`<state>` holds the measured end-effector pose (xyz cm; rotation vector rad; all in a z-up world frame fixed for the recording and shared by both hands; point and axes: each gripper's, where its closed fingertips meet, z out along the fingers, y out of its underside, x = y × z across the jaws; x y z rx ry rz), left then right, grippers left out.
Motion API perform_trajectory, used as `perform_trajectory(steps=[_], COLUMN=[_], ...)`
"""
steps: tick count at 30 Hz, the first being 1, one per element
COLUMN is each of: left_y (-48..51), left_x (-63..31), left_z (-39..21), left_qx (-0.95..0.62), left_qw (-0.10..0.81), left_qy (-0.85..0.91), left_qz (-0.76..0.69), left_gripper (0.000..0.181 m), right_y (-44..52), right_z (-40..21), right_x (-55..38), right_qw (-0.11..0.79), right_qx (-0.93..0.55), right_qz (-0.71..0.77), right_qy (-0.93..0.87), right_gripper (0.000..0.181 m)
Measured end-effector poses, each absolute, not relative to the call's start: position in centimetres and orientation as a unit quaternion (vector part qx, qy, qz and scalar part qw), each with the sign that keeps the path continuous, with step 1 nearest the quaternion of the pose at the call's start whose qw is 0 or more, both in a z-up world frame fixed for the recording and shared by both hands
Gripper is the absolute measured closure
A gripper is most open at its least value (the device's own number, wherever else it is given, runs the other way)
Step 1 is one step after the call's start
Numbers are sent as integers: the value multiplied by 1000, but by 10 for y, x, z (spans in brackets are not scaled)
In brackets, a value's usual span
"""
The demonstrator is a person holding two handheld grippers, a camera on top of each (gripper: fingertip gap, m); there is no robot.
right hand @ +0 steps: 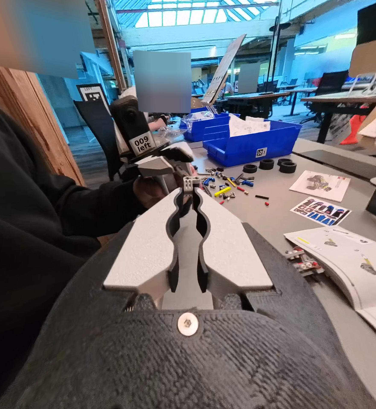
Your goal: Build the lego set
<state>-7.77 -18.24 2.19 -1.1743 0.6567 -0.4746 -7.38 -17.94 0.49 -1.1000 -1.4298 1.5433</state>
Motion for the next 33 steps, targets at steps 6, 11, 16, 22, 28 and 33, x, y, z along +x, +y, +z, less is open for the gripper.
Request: perform_trajectory(steps=[6, 11, 16, 22, 28, 33], left_y=[-185, -173, -162, -153, -149, -149], left_x=[-79, -76, -78, -75, -75, -74], left_z=[18, -9, -15, -18, -15, -13], left_qx=[-553, -568, -542, -530, -525, -519], left_qw=[747, 655, 617, 614, 616, 616], left_qy=[349, 481, 510, 496, 488, 493], left_qz=[-123, 130, 256, 310, 326, 328], left_gripper=[143, 127, 113, 122, 135, 143], right_y=[-170, -171, -173, -172, -170, -170], right_z=[2, -6, -8, -2, -2, -4], right_x=[-74, -76, -78, -78, -77, -77], right_qw=[341, 342, 345, 346, 349, 349], right_qx=[-463, -469, -475, -484, -487, -487], right_qz=[623, 600, 583, 591, 587, 581], right_qy=[-530, -550, -562, -545, -544, -551], right_gripper=[175, 175, 175, 175, 175, 175])
